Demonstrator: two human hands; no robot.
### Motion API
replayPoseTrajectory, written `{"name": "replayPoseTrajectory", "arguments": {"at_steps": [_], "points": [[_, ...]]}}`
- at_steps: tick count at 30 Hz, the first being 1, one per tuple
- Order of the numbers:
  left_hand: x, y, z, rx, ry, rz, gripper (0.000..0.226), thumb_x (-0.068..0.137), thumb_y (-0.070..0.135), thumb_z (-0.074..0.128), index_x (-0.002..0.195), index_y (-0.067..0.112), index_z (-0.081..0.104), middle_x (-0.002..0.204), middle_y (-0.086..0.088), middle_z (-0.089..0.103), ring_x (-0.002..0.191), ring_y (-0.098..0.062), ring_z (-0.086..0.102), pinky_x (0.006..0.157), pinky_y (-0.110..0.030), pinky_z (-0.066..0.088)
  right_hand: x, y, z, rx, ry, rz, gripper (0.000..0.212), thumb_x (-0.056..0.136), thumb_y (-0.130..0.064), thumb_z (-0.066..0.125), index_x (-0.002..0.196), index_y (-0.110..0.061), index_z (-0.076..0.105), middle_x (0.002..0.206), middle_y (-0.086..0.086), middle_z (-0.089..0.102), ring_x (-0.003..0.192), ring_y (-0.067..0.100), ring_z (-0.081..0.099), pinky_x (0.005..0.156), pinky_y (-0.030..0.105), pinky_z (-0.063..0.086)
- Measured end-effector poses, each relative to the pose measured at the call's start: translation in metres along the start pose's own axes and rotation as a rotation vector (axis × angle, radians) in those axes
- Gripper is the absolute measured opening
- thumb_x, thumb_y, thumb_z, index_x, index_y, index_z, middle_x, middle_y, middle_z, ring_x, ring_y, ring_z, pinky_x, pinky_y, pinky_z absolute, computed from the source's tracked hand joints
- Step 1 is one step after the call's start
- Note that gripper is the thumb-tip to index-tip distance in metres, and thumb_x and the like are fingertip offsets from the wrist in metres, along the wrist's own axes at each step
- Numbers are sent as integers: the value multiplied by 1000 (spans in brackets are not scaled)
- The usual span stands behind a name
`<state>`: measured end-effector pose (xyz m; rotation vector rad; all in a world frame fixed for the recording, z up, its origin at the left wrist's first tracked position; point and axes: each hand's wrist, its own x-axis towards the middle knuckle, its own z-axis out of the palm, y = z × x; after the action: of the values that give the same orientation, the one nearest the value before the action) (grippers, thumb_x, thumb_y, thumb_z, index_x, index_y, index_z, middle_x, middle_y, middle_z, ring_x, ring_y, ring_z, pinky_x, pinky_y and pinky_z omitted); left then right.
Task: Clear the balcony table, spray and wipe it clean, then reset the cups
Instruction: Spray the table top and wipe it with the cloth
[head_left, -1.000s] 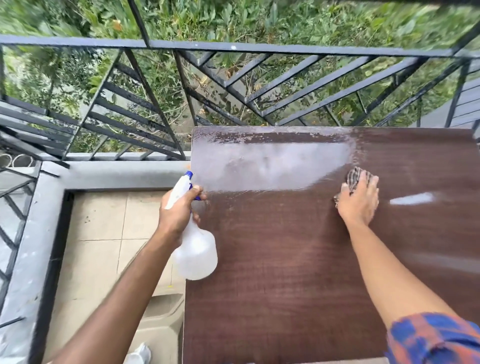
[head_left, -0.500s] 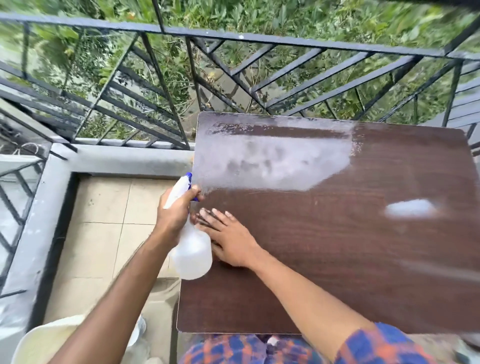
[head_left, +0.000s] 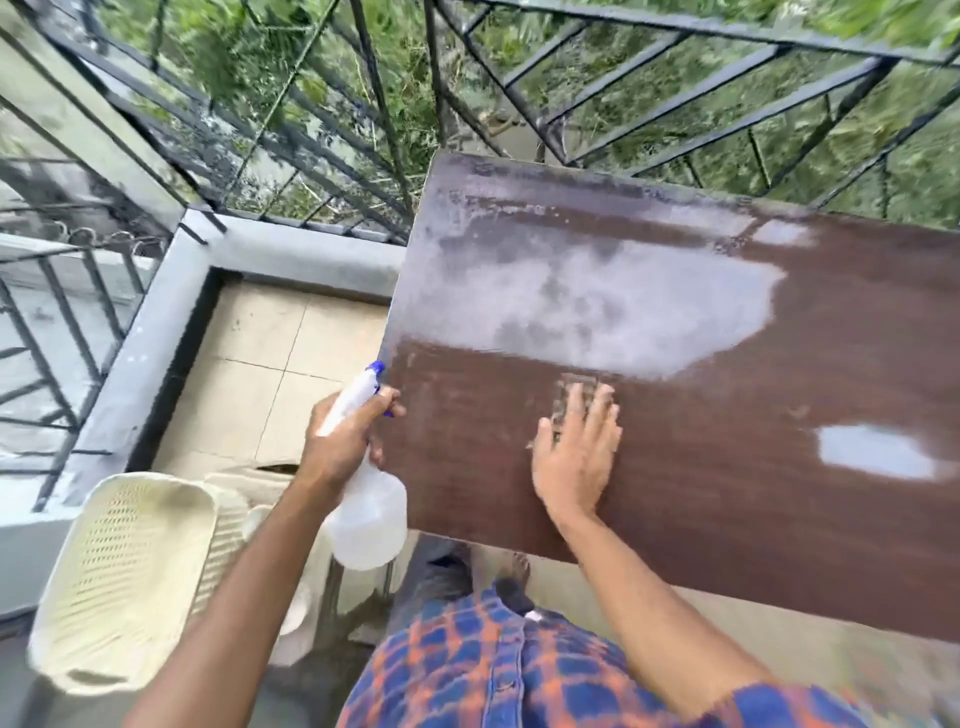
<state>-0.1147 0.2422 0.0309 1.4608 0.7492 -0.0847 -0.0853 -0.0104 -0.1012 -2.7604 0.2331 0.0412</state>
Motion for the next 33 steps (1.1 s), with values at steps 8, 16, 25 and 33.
{"name": "replayPoseTrajectory", "arguments": {"at_steps": [8, 16, 25, 33], "points": [[-84, -54, -34, -15, 160, -13, 17, 98, 15, 65, 99, -1, 72, 79, -8, 72, 58, -28, 48, 42, -23, 42, -101, -88, 49, -56, -511, -1063, 63, 89, -27, 64, 149, -28, 45, 165, 6, 31, 148, 35, 33, 117, 54, 34], [-114, -81, -47, -32, 278, -41, 17, 99, 18, 66, 97, 2, 72, 86, -12, 72, 44, -20, 47, 40, -25, 40, -88, 50, -11, -104, -482, -1013, 70, 91, -34, 57, 157, -30, 35, 168, 4, 23, 151, 32, 29, 121, 47, 28], [-115, -92, -74, -94, 199, -27, 19, 99, 26, 64, 100, 9, 71, 85, -1, 76, 59, -14, 62, 43, -27, 41, -109, 129, -83, 98, -379, -484, 59, 63, -1, 75, 120, -16, 74, 141, 0, 61, 128, 20, 61, 115, 20, 35], [-120, -103, -168, -303, 447, -44, 20, 97, 22, 68, 96, 2, 73, 83, -8, 75, 43, -16, 48, 46, -28, 40, -131, -93, -65, 471, -766, -220, 38, 69, -6, 69, 94, -33, 74, 87, -18, 73, 72, -4, 62, 68, 15, 49]]}}
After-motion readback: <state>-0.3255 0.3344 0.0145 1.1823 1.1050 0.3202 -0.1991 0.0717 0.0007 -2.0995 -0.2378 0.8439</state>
